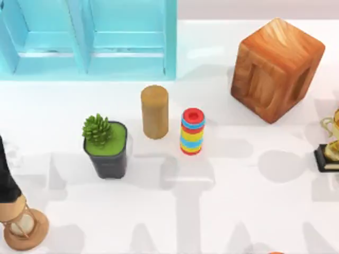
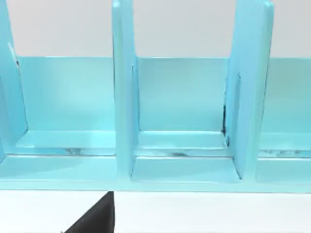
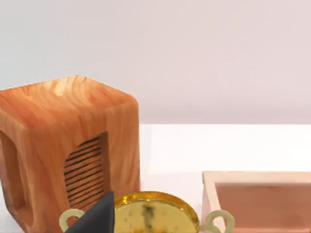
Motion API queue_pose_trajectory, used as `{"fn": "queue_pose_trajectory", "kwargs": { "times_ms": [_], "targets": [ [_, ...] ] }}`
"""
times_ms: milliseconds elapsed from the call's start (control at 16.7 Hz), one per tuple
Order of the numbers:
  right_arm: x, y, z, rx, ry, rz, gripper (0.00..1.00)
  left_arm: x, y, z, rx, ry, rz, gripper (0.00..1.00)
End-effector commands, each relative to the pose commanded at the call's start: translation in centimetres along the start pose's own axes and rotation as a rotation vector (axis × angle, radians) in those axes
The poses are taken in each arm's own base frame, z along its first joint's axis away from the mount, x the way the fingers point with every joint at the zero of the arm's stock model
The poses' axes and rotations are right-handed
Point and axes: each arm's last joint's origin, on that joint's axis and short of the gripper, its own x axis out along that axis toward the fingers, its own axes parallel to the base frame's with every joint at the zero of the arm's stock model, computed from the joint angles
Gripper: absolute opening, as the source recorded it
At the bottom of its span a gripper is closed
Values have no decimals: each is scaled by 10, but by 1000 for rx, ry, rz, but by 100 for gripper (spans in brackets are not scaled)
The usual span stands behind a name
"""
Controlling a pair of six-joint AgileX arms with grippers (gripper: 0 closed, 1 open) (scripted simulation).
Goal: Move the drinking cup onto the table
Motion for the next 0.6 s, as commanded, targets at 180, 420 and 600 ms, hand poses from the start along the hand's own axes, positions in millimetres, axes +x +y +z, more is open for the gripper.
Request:
{"fn": "queue_pose_trajectory", "kwargs": {
  "times_ms": [180, 420, 600],
  "targets": [
    [0, 0, 2, -4, 10, -4, 100, 0, 0, 0, 0, 0, 0, 100],
    [3, -6, 25, -52, 148, -53, 100, 0, 0, 0, 0, 0, 0, 100],
    [13, -14, 55, -101, 341, -103, 100, 0, 0, 0, 0, 0, 0, 100]
  ]
}}
